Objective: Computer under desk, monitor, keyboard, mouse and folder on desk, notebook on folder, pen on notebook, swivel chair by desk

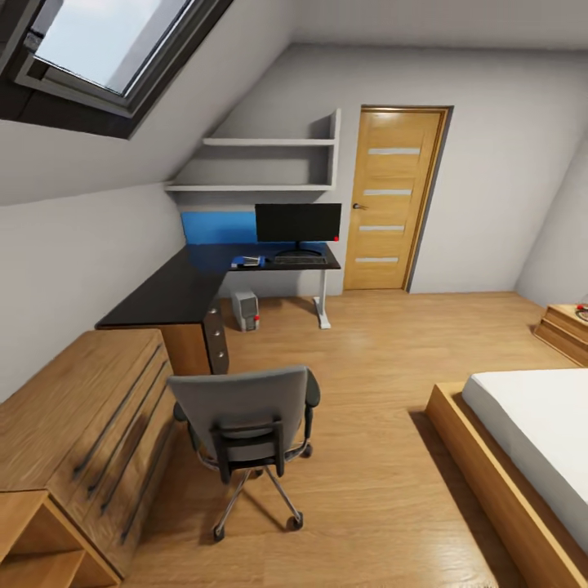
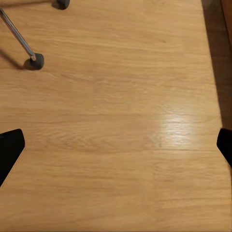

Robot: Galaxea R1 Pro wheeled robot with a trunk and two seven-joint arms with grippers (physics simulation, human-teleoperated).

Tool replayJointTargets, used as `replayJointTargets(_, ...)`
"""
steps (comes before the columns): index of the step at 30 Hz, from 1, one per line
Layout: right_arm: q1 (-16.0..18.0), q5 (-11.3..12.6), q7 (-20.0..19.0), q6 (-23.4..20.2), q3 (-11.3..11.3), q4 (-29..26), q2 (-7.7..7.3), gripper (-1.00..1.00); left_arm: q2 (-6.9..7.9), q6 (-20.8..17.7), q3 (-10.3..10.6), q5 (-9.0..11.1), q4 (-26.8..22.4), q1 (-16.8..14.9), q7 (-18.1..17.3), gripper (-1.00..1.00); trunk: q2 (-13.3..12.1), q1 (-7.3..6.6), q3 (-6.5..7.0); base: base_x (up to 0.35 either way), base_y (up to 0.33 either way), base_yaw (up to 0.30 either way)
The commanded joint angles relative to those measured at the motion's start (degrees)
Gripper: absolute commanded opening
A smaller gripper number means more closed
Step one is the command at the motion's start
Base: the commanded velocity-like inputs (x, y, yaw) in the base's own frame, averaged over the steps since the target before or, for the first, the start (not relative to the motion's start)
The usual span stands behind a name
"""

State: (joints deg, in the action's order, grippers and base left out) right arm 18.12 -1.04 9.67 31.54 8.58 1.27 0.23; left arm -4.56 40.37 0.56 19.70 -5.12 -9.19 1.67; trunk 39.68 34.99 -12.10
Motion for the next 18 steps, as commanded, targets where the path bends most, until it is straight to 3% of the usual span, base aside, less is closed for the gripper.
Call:
replayJointTargets(1,0.1,-0.1,0.5,0.1,0.5,0.1,0.03,1.00,-0.01,0.2,0.1,0.0,0.0,0.0,0.2,1.00,0.1,0.01,-0.09,0.000,0.256,-0.008)
replayJointTargets(18,0.1,-0.2,0.5,0.1,0.5,0.1,0.04,1.00,-0.01,0.2,0.1,0.0,0.0,0.0,0.2,1.00,0.1,0.01,-0.09,0.000,0.104,-0.001)
